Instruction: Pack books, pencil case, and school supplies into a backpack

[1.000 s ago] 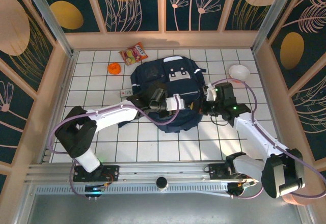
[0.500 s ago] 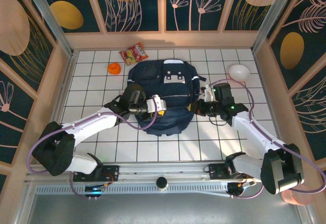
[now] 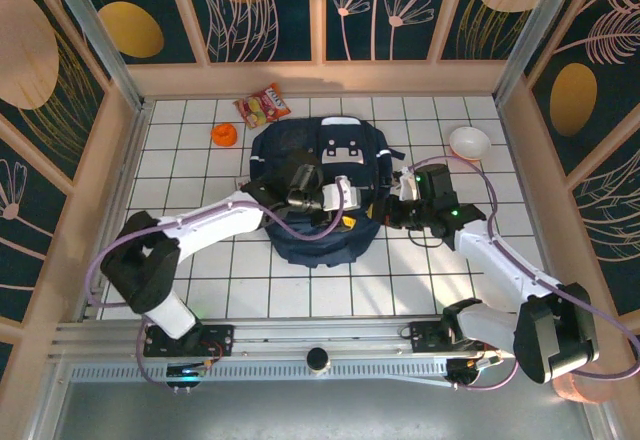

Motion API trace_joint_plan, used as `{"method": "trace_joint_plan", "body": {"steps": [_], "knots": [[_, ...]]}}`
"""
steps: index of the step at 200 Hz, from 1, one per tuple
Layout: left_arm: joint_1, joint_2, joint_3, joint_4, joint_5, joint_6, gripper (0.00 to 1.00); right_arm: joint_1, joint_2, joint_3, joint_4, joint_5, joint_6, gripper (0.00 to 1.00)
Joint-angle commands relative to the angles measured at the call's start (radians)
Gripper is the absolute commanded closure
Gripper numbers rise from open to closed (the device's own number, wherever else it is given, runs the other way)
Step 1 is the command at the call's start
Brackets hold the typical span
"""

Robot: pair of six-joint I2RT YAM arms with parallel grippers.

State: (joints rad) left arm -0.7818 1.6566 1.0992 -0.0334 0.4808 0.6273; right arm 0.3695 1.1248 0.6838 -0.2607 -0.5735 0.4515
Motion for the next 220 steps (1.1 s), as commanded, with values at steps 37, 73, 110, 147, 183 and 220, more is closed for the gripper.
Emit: {"method": "trace_joint_plan", "body": {"steps": [37,73,110,147,183,220], "knots": [[-0.004,0.035,0.024,-0.038,-0.082,0.025,0.85,-0.052,-0.063,-0.008,-0.027,0.078,-0.007,1.0],[-0.004,-0.049,-0.047,0.003,-0.034,0.027,1.0,-0.211,-0.066,-0.055,0.037,0.058,-0.007,1.0],[-0.004,-0.126,-0.088,0.03,0.085,0.008,1.0,-0.305,0.048,-0.045,0.162,0.029,-0.012,1.0],[-0.004,-0.171,-0.106,0.035,0.153,0.008,1.0,-0.367,0.173,0.003,0.268,0.032,-0.016,1.0],[-0.003,-0.192,-0.104,0.045,0.221,0.012,1.0,-0.398,0.311,0.036,0.365,0.037,0.008,1.0],[-0.003,-0.206,-0.114,0.06,0.219,0.016,1.0,-0.405,0.379,0.07,0.405,0.026,0.029,1.0]]}}
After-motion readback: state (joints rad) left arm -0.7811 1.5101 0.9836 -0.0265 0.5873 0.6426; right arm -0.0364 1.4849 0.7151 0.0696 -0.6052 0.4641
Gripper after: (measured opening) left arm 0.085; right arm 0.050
